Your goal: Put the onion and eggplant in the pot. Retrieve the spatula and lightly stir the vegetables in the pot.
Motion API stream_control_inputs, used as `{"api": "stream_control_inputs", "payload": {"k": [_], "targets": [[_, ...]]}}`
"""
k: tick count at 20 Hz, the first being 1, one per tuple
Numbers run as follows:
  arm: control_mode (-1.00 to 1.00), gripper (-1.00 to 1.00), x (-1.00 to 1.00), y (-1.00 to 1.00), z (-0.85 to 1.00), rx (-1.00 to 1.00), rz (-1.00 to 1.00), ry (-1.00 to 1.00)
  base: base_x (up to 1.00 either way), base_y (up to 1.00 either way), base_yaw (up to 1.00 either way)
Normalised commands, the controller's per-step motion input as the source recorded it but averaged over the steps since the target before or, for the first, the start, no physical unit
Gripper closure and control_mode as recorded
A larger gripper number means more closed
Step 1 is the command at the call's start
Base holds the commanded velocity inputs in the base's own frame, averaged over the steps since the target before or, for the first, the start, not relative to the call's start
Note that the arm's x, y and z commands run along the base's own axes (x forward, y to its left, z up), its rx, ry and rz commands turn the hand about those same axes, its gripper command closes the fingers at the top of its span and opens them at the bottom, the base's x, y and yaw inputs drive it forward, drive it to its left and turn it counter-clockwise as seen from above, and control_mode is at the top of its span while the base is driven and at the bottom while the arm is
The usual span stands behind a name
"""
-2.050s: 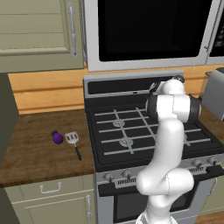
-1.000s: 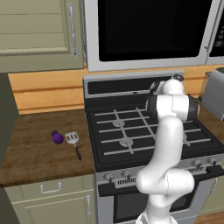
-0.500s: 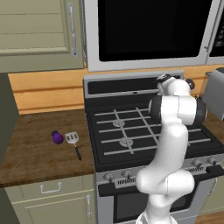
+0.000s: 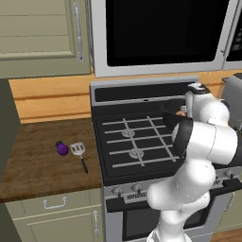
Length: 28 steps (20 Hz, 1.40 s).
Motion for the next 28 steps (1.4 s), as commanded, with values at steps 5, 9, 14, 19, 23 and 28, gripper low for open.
{"api": "stream_control_inputs", "payload": {"k": [5, 9, 14, 19, 23, 28], "targets": [[-1.0, -1.0, -1.0, 0.01, 1.0, -0.06, 0.0, -0.1, 0.0, 0.0, 0.0], [-1.0, -1.0, -0.24, 0.0, 0.2, -0.04, 0.0, -0.03, 0.0, 0.0, 0.0], [-1.0, -1.0, -0.1, 0.0, 0.01, 0.0, 0.0, 0.0, 0.0, 0.0, 0.0], [-1.0, -1.0, -0.6, 0.51, 0.38, -0.08, 0.09, 0.22, 0.0, 0.0, 0.0], [-1.0, -1.0, -0.91, 1.0, 0.29, -0.12, 0.25, 0.28, 0.0, 0.0, 0.0], [-1.0, -1.0, -0.61, 1.0, 0.44, -0.11, 0.28, 0.33, 0.0, 0.0, 0.0]]}}
